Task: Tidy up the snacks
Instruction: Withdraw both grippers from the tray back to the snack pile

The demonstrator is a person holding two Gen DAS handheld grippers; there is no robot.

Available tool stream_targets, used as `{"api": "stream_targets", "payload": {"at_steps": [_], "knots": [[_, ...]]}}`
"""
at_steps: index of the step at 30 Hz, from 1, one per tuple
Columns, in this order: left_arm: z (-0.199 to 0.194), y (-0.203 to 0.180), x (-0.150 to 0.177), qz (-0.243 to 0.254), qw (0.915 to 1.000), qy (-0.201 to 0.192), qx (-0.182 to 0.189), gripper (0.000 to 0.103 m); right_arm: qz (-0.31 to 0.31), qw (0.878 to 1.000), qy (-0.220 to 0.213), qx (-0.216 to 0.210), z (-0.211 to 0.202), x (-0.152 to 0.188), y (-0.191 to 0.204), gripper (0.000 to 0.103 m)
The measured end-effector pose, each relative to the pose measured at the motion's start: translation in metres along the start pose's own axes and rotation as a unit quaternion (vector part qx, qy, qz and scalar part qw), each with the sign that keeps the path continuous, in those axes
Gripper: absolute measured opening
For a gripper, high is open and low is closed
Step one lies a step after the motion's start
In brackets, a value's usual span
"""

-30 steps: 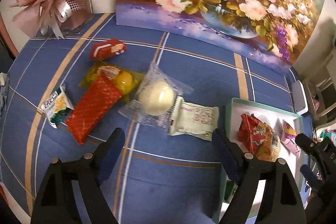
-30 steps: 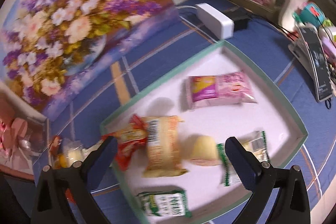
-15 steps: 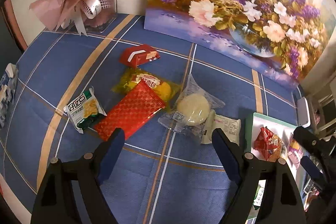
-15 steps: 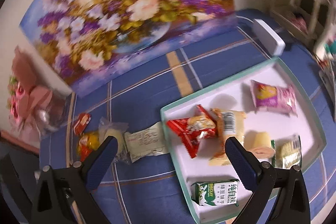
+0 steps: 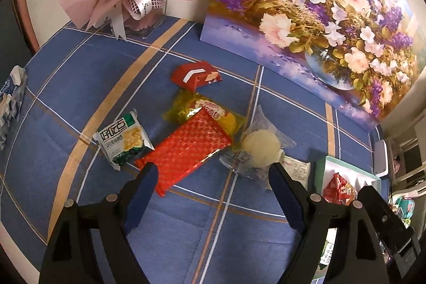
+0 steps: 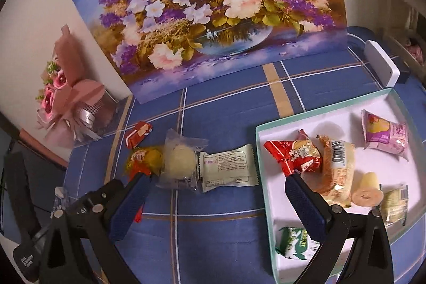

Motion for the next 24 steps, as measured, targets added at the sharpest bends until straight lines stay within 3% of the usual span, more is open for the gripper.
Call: {"api": "stream_targets", "payload": {"at_steps": [7, 14, 19, 22, 24], "knots": [[0.008, 0.017, -0.002, -0.012, 0.9998, 0.013, -0.009, 0.085, 0.010, 0.999, -0.008, 0.044, -0.004, -0.007, 0.007, 0.103], [0.011, 0.052, -0.008, -0.027, 0.9990, 0.015, -0.033, 0.085, 0.049, 0.997, -0.027, 0.047, -0.008, -0.010, 0.020, 0.103], [0.018, 0.078, -0.018, -0.037, 0.9983, 0.019, -0.041, 0.085, 0.049, 0.998, -0.001, 0.047, 0.018, -0.008, 0.029, 0.103], [0.023, 0.087, -0.026, -0.022, 0.9980, 0.041, -0.042, 0.085, 0.053, 0.997, 0.021, 0.054, 0.037, -0.010, 0.032, 0.103], [0.013, 0.092, -0.033, -0.016, 0.9981, 0.023, -0.055, 0.085, 0.069, 0.996, 0.027, 0.049, 0.042, -0.010, 0.033, 0.103]]}}
Point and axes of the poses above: each gripper's, at about its wrist camera, not at the fingertips, and z roughly the way its jaws point, y to its left, x to its underside, the point moved 4 cm from there along z, roughly the way its jaws point, and after that the axes turned 7 degrees about -x, right-handed, at the moved point
